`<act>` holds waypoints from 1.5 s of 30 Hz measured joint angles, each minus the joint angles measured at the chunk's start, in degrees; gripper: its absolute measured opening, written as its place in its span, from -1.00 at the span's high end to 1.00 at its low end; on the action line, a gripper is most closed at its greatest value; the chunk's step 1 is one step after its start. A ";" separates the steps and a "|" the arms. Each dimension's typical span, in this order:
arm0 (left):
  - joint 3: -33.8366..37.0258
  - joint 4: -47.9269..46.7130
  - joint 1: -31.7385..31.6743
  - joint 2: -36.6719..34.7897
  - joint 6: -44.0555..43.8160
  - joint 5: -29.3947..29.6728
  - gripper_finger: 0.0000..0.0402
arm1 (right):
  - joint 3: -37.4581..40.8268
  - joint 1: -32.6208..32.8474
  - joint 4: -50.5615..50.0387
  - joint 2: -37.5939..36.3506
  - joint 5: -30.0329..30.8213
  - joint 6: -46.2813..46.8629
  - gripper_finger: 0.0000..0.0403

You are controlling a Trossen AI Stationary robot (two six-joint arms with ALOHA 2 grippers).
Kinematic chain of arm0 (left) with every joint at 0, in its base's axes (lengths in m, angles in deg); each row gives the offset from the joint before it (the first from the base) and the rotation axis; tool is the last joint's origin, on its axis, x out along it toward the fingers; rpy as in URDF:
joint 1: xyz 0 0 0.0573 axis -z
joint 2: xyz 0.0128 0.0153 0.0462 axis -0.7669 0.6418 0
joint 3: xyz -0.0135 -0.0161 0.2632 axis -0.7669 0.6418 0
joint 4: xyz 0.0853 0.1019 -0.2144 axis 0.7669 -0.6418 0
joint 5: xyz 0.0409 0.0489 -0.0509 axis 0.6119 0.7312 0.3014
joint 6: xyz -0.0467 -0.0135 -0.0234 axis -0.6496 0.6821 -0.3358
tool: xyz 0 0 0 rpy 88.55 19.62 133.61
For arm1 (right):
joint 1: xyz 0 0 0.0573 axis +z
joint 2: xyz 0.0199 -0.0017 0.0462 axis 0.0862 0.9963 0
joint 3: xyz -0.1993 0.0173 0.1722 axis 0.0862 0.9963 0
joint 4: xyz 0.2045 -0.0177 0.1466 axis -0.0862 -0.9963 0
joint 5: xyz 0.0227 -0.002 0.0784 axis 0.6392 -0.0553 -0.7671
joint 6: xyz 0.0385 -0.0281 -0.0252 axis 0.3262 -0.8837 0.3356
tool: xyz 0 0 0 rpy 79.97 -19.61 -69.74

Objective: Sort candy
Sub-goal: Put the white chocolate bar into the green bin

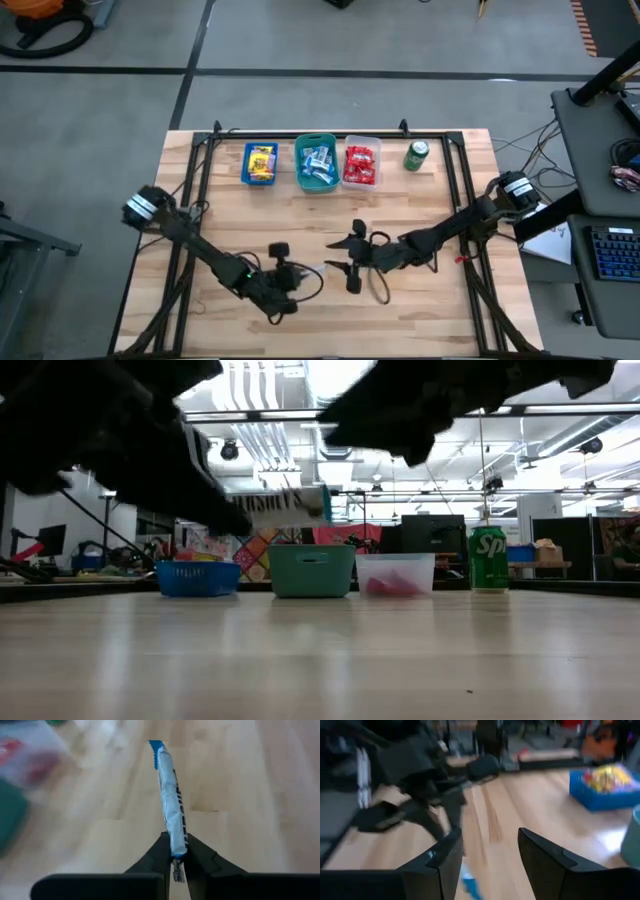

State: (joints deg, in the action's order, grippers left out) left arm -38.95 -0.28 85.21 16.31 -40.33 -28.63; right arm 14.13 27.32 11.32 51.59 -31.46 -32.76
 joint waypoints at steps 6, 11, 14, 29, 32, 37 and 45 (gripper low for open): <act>1.36 -3.19 0.00 -9.21 6.11 2.53 0.97 | 4.17 -0.07 17.10 0.92 -1.06 -7.56 0.09; 3.08 -3.02 -0.08 -14.10 10.29 3.08 0.97 | 3.08 -0.40 19.56 3.19 -5.86 -10.18 0.09; 3.66 -2.01 -0.11 -16.41 12.07 3.26 0.97 | 2.03 -1.23 19.61 4.51 -5.00 -10.22 0.09; 3.93 -2.26 -0.46 -18.84 16.70 1.91 0.97 | -7.46 -5.28 11.27 8.00 -14.09 -13.26 0.46; 3.93 -2.60 -0.49 -19.74 18.01 1.26 0.97 | -9.28 -5.55 7.81 8.00 -14.50 -14.28 0.79; 4.23 -4.44 -0.54 -21.25 19.58 1.36 0.95 | -12.64 -6.48 1.43 7.78 -14.40 -12.64 0.88; 8.72 -6.39 -2.98 -29.19 19.79 2.70 0.63 | -20.55 -10.76 -14.75 7.58 -13.45 -10.86 0.89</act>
State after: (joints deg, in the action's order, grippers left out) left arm -30.23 -6.67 82.23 -12.88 -20.54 -25.94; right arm -6.42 16.56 -3.43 59.17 -44.91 -43.62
